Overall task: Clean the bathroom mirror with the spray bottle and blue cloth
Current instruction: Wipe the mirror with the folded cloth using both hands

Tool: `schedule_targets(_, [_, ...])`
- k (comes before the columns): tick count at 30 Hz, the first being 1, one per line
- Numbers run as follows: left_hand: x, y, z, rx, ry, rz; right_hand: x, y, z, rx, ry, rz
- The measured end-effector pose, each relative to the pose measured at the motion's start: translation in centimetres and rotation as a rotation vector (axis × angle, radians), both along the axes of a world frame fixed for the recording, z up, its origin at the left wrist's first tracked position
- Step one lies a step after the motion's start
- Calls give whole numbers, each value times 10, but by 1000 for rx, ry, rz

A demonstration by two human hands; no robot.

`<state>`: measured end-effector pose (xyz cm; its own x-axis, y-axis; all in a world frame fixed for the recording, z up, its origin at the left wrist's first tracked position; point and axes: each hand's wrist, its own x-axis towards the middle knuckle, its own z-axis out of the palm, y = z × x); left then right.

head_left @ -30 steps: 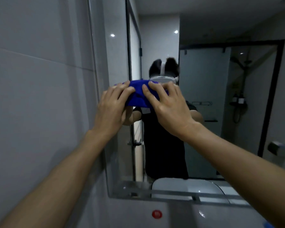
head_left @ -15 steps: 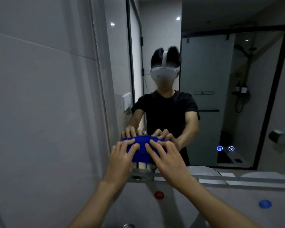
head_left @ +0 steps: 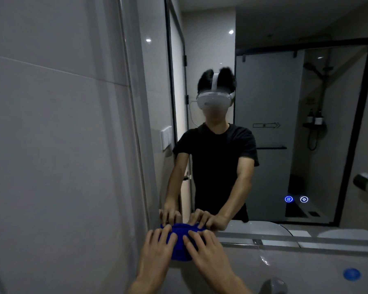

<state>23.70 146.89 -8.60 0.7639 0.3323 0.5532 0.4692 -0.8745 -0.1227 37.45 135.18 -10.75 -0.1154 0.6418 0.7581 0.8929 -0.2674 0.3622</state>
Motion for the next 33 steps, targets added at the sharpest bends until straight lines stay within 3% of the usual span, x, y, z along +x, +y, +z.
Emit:
schedule_targets(11, [-13, 11, 5, -22, -46, 108, -11, 28, 8, -156, -11, 107])
schedule_targets(15, [-10, 14, 27, -77, -154, 98, -5, 32, 40, -124, -45, 138])
schedule_targets(21, [5, 13, 118, -46, -338, 132, 3, 33, 140, 76, -153, 135])
schedule_targets(29, [9, 21, 266, 164, -518, 35, 10, 36, 299, 202, -290, 127])
schedule_targets(33, [9, 21, 337, 285, -547, 84, 11, 34, 373, 222, -338, 96])
